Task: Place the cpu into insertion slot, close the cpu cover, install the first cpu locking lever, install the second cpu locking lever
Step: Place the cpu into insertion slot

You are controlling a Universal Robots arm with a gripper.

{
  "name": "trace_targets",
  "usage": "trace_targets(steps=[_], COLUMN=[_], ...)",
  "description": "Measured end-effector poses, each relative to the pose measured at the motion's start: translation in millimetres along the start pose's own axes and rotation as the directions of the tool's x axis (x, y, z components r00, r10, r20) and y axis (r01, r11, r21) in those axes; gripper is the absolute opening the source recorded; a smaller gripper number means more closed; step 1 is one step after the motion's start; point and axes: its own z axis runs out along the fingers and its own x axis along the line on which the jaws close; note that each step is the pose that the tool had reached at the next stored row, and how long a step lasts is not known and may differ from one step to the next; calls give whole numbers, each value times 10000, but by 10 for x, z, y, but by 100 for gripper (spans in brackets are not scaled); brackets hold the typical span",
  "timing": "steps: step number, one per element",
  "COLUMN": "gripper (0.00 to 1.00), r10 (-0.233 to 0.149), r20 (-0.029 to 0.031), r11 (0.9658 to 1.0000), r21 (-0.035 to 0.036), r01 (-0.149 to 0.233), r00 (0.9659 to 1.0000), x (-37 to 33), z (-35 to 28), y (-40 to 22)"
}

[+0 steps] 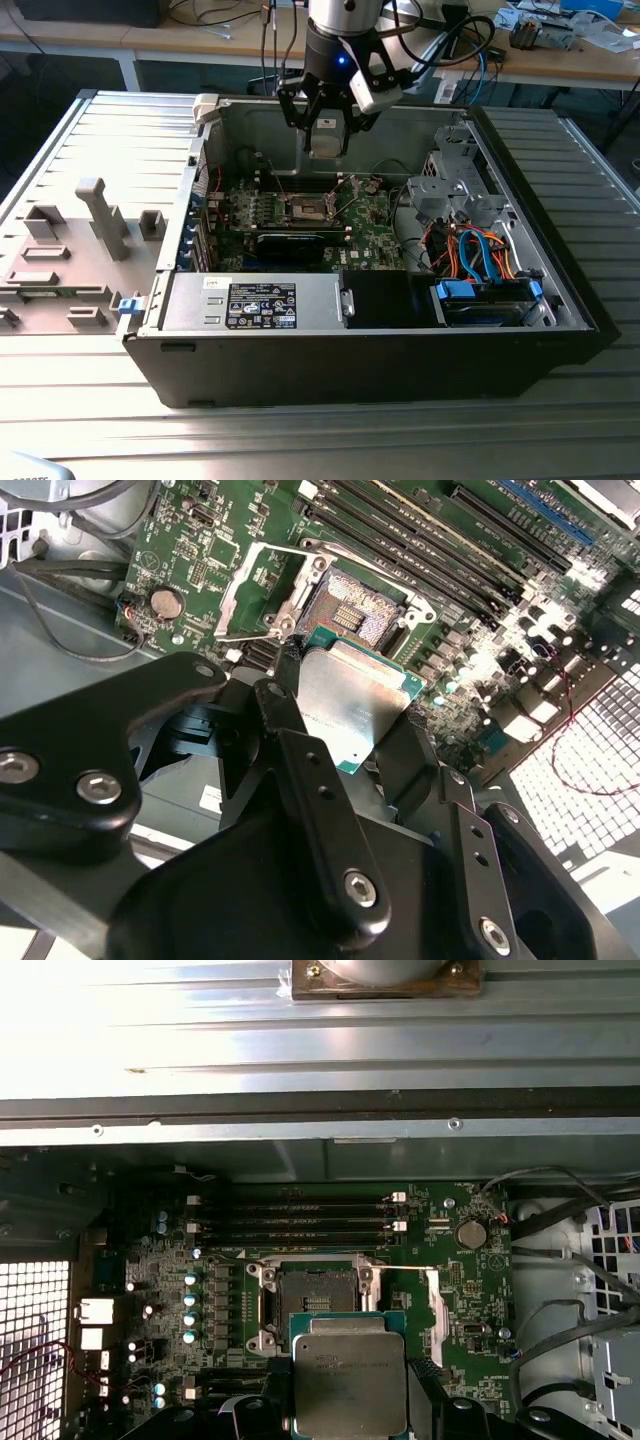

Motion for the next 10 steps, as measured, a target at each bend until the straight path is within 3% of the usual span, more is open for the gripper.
trace_targets(steps=[10], gripper=[55], r10=[0], r20=[0], r11=[10000], r21=[0], r01=[0], r00=[10000], x=[0], z=[22], y=[-2])
